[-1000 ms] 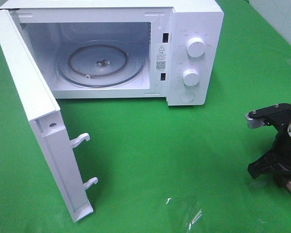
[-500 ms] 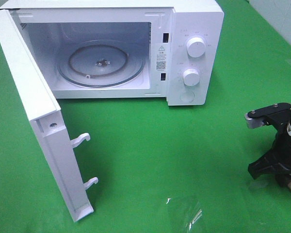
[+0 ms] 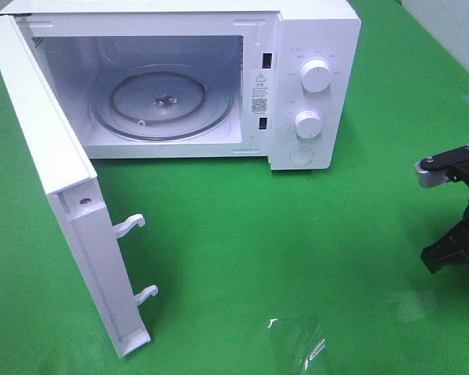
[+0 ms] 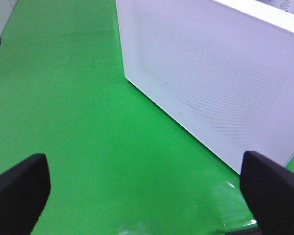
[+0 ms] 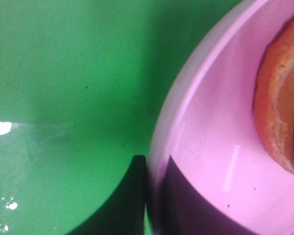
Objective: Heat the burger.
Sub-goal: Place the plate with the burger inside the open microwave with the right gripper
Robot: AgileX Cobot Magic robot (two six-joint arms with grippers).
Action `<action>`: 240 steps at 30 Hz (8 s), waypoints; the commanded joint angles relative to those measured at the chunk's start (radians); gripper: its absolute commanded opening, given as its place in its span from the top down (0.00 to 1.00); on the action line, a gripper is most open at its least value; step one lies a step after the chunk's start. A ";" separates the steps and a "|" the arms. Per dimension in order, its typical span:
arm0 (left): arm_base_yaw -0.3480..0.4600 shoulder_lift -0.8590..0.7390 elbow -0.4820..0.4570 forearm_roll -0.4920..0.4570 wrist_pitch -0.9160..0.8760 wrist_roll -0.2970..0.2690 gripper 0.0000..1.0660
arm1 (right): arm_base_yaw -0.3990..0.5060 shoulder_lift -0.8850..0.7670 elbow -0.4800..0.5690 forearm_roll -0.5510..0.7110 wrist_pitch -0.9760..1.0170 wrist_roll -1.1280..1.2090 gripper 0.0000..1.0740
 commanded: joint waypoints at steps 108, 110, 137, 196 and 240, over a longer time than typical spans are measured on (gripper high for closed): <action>0.005 -0.003 0.003 -0.008 -0.013 0.002 0.08 | 0.460 -0.286 0.142 -0.007 -0.474 -1.263 1.00; 0.005 -0.003 0.003 -0.008 -0.013 0.002 0.08 | 0.447 -0.286 0.142 0.082 -0.472 -1.387 1.00; 0.005 -0.003 0.003 -0.008 -0.013 0.002 0.08 | 0.392 -0.249 0.093 0.343 -0.465 -1.744 1.00; 0.005 -0.003 0.003 -0.005 -0.013 0.002 0.08 | 0.521 0.082 -0.280 0.632 -0.451 -2.113 1.00; 0.005 -0.003 0.003 0.000 -0.012 0.002 0.08 | 0.448 0.403 -0.738 0.597 -0.275 -2.026 1.00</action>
